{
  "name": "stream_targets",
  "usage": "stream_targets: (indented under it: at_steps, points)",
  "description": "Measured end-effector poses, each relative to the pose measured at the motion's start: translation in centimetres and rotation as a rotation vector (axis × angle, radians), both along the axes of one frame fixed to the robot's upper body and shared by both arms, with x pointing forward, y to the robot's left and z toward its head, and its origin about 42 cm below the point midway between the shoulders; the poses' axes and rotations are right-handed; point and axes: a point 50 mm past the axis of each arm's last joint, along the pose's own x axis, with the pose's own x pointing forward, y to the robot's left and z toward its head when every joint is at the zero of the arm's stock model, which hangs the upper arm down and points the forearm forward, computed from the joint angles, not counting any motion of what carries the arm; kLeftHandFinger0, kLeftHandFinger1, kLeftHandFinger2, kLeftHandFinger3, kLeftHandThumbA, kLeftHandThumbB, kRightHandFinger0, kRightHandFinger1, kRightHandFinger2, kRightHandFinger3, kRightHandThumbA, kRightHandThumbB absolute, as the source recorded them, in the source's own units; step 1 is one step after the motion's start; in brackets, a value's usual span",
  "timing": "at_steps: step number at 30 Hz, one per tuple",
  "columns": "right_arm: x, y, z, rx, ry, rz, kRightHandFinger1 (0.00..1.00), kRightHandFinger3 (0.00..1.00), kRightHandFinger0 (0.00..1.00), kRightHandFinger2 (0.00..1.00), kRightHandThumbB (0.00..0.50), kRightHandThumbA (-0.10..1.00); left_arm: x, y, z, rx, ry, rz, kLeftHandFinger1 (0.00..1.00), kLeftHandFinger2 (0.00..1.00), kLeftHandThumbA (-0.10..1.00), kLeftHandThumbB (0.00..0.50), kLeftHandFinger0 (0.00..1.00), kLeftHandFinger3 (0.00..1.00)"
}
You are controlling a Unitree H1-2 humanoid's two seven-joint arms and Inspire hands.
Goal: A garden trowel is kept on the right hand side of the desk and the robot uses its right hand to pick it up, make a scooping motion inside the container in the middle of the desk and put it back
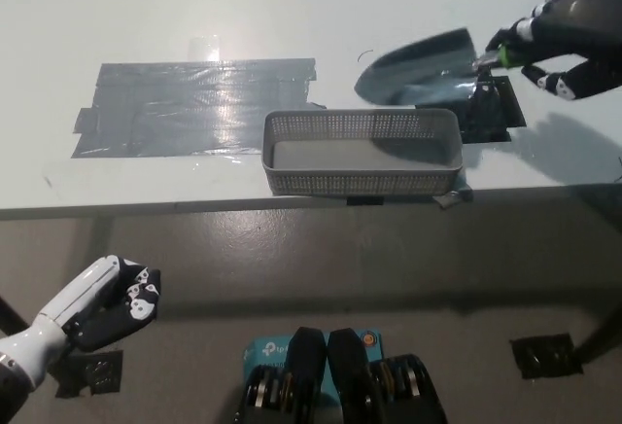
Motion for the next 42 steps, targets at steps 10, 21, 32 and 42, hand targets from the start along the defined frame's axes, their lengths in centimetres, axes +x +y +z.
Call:
stream_targets:
  at_steps: [10,21,32,42]
  points:
    - [-0.6,-1.2,-2.3,-0.117,0.067,-0.004,0.03,0.39,0.0,0.41,0.077,-0.1,0.3,-0.1,0.5,0.0,-0.001,-0.001,0.0,0.04,-0.07,0.5,0.0,0.09]
    - [0.8,-5.0,-2.4,-0.169,0.101,-0.167,0.1,0.51,0.0,0.28,0.023,-0.1,0.1,-0.3,0.9,0.0,-0.006,-0.007,0.0,0.05,-0.1,0.5,0.0,0.09]
    - [1.5,-0.8,-1.9,-0.225,0.079,-0.122,0.2,0.05,0.0,0.54,0.003,-0.1,0.2,-0.6,0.8,0.005,-0.003,-0.02,0.01,0.07,-0.08,0.5,0.0,0.1]
    - [1.6,1.6,-2.2,-0.225,0.075,-0.089,0.17,0.38,0.0,0.54,0.0,-0.1,0.6,-0.9,1.4,0.005,-0.016,-0.028,0.0,0.05,-0.06,0.5,0.0,0.1]
